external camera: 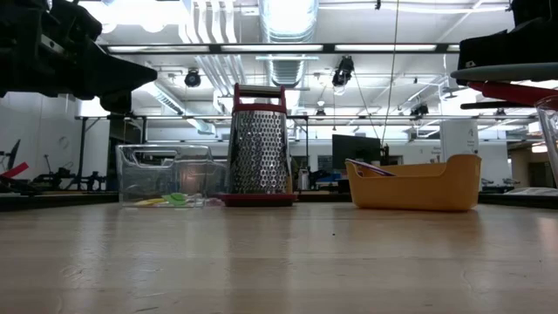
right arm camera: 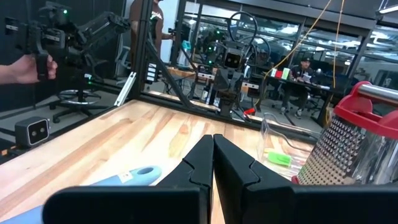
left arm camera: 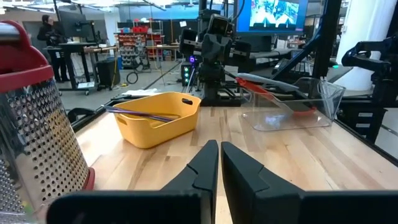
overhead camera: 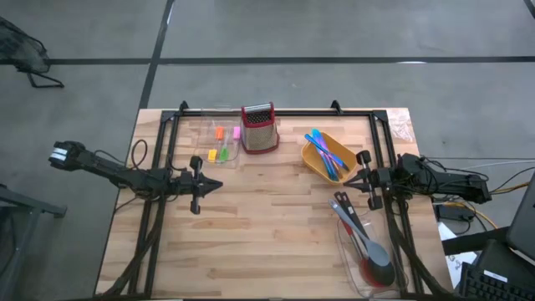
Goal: Pick & Place Kitchen Items
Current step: Return to Home Position
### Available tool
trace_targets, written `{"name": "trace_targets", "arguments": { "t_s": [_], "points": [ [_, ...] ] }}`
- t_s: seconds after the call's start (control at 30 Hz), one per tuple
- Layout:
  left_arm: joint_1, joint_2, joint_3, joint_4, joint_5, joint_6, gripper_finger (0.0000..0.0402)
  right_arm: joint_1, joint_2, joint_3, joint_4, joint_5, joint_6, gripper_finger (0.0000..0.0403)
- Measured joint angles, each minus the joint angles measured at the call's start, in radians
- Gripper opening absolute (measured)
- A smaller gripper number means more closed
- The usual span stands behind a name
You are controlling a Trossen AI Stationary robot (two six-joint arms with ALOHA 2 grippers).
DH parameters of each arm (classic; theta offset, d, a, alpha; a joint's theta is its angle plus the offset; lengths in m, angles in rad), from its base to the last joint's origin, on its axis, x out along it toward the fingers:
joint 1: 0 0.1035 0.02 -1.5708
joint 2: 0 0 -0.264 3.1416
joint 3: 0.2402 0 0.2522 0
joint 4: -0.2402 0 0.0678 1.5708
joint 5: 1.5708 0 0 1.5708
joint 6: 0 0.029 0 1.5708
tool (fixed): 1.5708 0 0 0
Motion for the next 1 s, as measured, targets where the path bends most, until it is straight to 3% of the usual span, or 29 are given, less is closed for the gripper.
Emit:
{"name": "trace_targets", "arguments": {
  "t_s": [1.0],
  "points": [
    [0.0, 0.0, -0.002, 0.0, 0.0, 0.001, 0.0028, 0.0, 0.0, 0.0, 0.0, 0.001, 0.0, 0.0009]
  ]
}}
